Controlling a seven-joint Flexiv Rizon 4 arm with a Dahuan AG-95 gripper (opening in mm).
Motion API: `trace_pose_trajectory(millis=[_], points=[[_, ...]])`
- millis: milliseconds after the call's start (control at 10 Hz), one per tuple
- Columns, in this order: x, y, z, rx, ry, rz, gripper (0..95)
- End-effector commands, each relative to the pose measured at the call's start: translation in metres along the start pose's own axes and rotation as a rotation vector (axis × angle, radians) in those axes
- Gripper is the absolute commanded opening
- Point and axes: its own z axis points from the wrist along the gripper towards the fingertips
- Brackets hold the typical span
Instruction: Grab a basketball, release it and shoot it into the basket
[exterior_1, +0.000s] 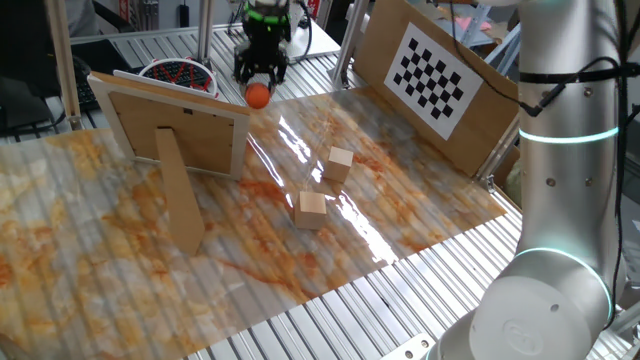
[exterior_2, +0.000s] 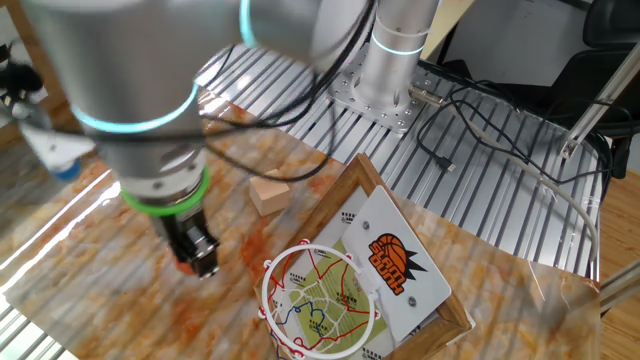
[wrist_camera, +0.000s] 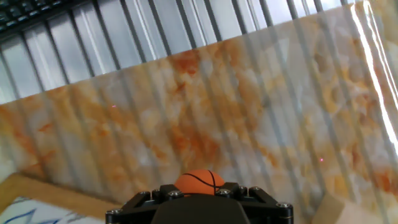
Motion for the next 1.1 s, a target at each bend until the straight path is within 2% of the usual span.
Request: trace_pose_trajectory(millis=[100, 300, 600, 800, 1100], points=[[0.014, 0.009, -0.031, -0.002, 0.000, 0.031, 0.0], [0.023, 0.017, -0.055, 0.005, 0.006, 0.044, 0.0], [0.039, 0.026, -0.078, 0.000, 0.010, 0.071, 0.0], [0.045, 0.026, -0.082, -0.002, 0.010, 0.073, 0.0], [0.045, 0.027, -0.081, 0.001, 0.012, 0.081, 0.0]])
